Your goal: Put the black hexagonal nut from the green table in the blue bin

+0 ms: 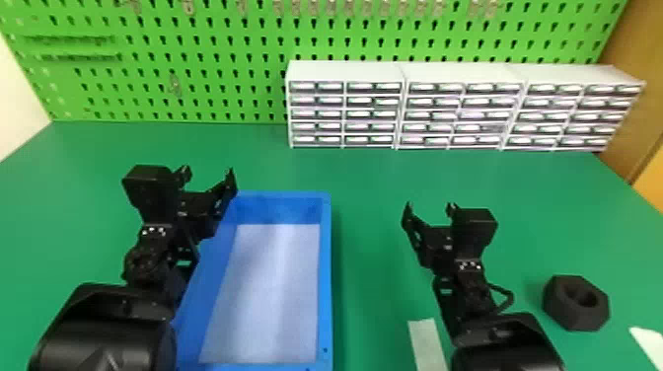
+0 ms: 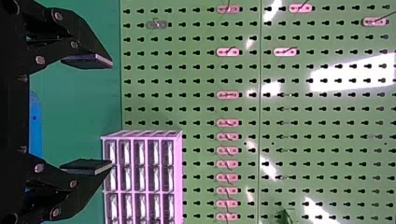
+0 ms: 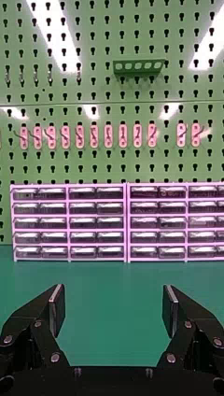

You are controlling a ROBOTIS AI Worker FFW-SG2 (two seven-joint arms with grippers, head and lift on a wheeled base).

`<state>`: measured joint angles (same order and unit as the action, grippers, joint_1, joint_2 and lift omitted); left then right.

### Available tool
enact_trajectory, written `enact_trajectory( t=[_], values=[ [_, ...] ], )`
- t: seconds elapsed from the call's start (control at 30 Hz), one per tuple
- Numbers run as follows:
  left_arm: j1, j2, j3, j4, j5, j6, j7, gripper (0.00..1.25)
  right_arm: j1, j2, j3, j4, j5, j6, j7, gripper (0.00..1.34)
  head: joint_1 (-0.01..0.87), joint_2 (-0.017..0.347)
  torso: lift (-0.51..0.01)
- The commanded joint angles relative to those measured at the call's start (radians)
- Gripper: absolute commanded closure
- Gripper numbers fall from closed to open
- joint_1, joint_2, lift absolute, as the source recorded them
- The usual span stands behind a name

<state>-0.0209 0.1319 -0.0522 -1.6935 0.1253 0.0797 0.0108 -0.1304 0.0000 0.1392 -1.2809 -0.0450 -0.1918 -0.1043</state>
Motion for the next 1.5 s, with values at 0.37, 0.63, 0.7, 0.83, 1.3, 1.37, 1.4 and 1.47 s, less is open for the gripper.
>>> enact_trajectory(
  t=[0.37,0.63,0.7,0.83,1.3,1.37,1.4,1.47],
  values=[
    [-0.001,0.0,-0.005,0.006,0.013,0.0,0.0,0.49,-0.003,0.001,0.006,0.0,0.001,0.0,0.0,0.45,0.686,0.052,-0.097],
    [0.001,0.0,-0.001,0.006,0.013,0.0,0.0,0.49,-0.005,0.001,0.008,0.0,0.002,0.0,0.0,0.45,0.686,0.052,-0.097],
    [0.001,0.0,-0.001,0.005,0.014,0.0,0.0,0.49,-0.005,0.001,0.008,0.0,0.002,0.0,0.0,0.45,0.686,0.052,-0.097],
    [0.001,0.0,-0.005,0.003,0.017,0.0,0.0,0.49,-0.005,0.001,0.011,0.0,0.002,0.0,0.0,0.45,0.686,0.052,-0.097],
    [0.003,0.0,-0.006,-0.009,0.017,0.0,0.0,0.49,-0.009,0.001,0.02,0.006,-0.007,0.0,0.0,0.45,0.686,0.052,-0.097],
    [0.003,0.0,-0.005,-0.009,0.017,0.0,0.0,0.49,-0.009,0.001,0.022,0.008,-0.007,0.0,0.0,0.45,0.686,0.052,-0.097],
    [0.003,0.0,-0.005,-0.009,0.017,0.0,0.0,0.49,-0.009,0.001,0.023,0.008,-0.007,0.0,0.0,0.45,0.686,0.052,-0.097],
    [0.004,0.0,-0.005,-0.009,0.017,0.0,0.0,0.49,-0.009,0.001,0.022,0.008,-0.007,0.0,0.0,0.45,0.686,0.052,-0.097]
  ],
)
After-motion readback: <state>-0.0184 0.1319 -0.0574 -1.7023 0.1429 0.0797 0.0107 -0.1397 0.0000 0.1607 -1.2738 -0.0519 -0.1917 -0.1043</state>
